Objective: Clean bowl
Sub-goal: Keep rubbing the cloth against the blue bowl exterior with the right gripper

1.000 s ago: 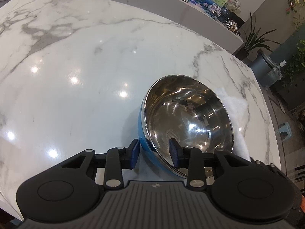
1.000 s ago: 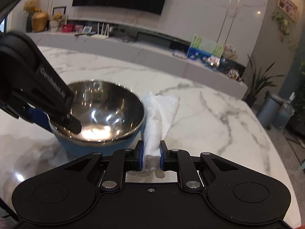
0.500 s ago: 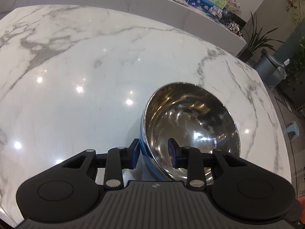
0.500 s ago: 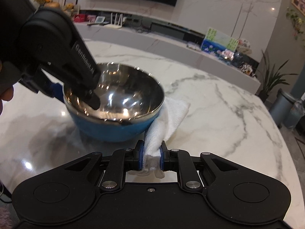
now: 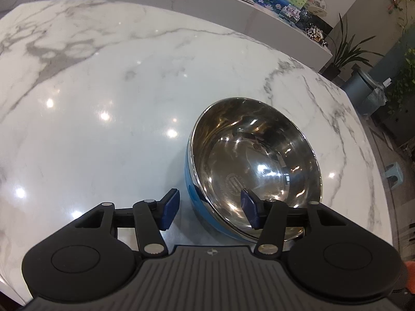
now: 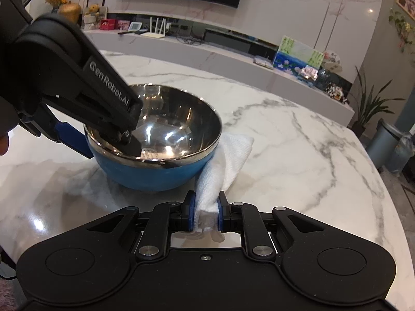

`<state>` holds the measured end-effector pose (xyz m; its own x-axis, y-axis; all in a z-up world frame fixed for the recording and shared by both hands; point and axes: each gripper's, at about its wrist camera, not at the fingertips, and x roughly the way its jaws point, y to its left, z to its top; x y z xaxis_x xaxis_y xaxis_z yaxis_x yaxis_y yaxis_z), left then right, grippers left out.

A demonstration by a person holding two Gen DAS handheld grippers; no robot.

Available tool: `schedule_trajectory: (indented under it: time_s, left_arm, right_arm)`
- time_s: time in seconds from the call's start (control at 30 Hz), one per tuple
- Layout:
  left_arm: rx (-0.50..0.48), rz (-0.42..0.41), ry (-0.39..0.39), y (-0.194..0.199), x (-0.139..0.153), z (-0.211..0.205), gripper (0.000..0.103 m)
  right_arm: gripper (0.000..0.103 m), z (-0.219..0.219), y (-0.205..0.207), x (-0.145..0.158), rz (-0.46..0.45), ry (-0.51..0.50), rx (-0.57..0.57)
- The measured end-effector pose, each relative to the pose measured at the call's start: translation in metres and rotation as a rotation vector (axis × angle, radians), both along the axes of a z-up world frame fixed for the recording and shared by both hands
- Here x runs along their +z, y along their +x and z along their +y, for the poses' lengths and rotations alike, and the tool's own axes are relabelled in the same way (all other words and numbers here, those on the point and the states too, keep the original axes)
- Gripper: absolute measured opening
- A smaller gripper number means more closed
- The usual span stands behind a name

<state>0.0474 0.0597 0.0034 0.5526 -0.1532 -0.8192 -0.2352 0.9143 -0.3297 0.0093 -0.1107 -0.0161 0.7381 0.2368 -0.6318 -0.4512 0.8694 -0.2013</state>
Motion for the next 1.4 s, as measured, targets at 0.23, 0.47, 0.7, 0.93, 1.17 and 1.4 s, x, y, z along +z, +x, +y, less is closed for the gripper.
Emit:
schedule_trajectory:
  time_s: [0.23,0.47,0.7,0.93,1.17,1.4]
  left_arm:
    - [-0.006,0.006,0.038,0.004,-0.002,0.0,0.033]
    - [-0.011,-0.004,0.071,0.007,0.002,0.003,0.028]
    - [-0.019,0.009,0.073,0.008,-0.001,0.002,0.028]
    - [-0.006,0.018,0.069,0.007,-0.003,0.008,0.029]
    - [0.024,0.024,0.052,-0.006,0.002,0.014,0.036]
    - [-0.013,-0.001,0.104,-0.004,0.008,0.007,0.028]
  right_arm:
    - [0.014,-0.007,-0.003,0.008,-0.084,0.027,-0.039]
    - [0.014,-0.009,-0.004,0.01,-0.092,0.043,-0.029]
    - [0.014,-0.002,-0.005,0.006,-0.017,0.034,0.037]
    - [0.014,0.005,-0.003,0.0,0.042,0.011,0.084]
    - [0.014,0.001,0.004,-0.002,0.04,0.011,0.062]
    - [0.014,0.0,0.009,-0.003,0.037,0.014,0.045]
